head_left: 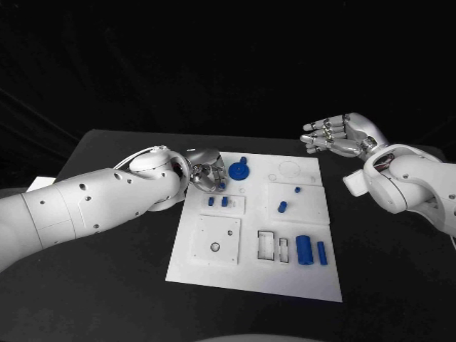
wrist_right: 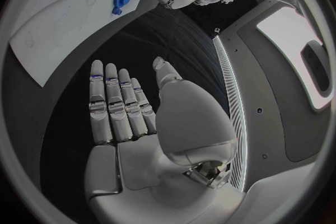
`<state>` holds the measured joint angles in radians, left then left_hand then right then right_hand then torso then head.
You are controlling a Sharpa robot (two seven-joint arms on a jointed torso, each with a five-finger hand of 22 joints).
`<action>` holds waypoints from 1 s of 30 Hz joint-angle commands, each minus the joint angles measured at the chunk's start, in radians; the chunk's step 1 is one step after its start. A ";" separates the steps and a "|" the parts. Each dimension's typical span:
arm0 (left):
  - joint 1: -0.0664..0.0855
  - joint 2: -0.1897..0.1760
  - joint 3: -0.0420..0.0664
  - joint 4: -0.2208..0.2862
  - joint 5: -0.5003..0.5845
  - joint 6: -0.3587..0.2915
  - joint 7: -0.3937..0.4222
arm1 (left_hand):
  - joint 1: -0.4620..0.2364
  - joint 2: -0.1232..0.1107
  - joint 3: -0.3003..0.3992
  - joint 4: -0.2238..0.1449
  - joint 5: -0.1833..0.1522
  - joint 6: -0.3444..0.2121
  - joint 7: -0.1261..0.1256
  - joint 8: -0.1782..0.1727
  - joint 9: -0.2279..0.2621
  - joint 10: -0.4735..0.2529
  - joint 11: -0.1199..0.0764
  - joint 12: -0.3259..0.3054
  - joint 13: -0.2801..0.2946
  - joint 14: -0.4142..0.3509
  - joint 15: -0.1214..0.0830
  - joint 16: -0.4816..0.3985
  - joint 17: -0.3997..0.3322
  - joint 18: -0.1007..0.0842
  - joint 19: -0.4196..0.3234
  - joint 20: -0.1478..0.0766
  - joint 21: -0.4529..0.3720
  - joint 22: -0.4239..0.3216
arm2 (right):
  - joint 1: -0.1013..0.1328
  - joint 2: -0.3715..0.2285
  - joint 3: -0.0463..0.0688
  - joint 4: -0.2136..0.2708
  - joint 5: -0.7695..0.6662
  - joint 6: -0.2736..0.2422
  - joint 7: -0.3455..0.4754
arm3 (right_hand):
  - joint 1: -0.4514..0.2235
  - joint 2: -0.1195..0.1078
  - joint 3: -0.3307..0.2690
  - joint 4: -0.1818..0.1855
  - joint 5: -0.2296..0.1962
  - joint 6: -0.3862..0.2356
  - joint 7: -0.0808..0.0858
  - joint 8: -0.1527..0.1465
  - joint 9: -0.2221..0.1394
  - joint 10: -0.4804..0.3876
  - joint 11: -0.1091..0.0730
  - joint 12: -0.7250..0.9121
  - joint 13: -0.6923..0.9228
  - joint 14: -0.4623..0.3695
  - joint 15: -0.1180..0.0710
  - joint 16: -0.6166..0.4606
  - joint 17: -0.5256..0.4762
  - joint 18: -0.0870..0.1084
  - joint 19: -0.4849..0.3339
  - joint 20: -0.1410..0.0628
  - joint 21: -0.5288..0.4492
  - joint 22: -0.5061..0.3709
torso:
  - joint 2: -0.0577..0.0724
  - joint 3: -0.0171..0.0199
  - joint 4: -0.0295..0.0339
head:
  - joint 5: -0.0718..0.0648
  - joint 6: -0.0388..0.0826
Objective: Assemble the parts on the task board
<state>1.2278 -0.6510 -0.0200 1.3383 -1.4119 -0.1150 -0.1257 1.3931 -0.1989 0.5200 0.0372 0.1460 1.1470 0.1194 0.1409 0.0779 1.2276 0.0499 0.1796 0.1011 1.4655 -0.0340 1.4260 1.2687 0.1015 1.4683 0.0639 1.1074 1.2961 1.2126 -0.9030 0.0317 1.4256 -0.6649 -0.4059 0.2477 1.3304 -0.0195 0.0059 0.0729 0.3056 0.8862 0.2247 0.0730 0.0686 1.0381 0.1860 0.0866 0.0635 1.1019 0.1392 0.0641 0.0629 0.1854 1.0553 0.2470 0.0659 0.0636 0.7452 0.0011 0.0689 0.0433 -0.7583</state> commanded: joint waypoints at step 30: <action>-0.001 -0.013 0.000 0.000 0.001 0.028 -0.023 | -0.039 -0.042 -0.011 0.000 0.003 -0.131 0.031 -0.081 -0.016 -0.059 0.033 -0.077 -0.004 0.041 0.027 -0.006 -0.032 -0.011 0.031 0.019 -0.031 -0.015 | 0.000 -0.002 0.000 -0.003 -0.008 0.021 -0.001 | 0.003 0.009 -0.001 -0.011 0.002 0.000 0.015 0.001 0.000 -0.008 -0.003 0.002 -0.001 0.008 -0.002 0.003 0.001 0.001 0.002 -0.003 0.000 0.001 | -0.001 0.0001 -0.0008 | 0.000 -0.001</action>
<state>1.2268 -0.6606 -0.0208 1.3350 -1.4121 -0.0946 -0.1476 1.3561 -0.2360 0.5135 0.0376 0.1461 1.0195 0.1500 0.0628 0.0633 1.1742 0.0827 0.1064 0.0981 1.4655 -0.0122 1.4250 1.2388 0.1014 1.4648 0.0747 1.0792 1.2823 1.2126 -0.9043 0.0318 1.4237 -0.6643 -0.4049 0.2474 1.3304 -0.0196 0.0043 0.0683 0.3056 0.8862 0.2247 0.0730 0.0686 1.0351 0.1831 0.0866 0.0635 1.1043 0.1369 0.0641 0.0629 0.1854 1.0557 0.2466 0.0659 0.0636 0.7447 0.0006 0.0690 0.0430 -0.7591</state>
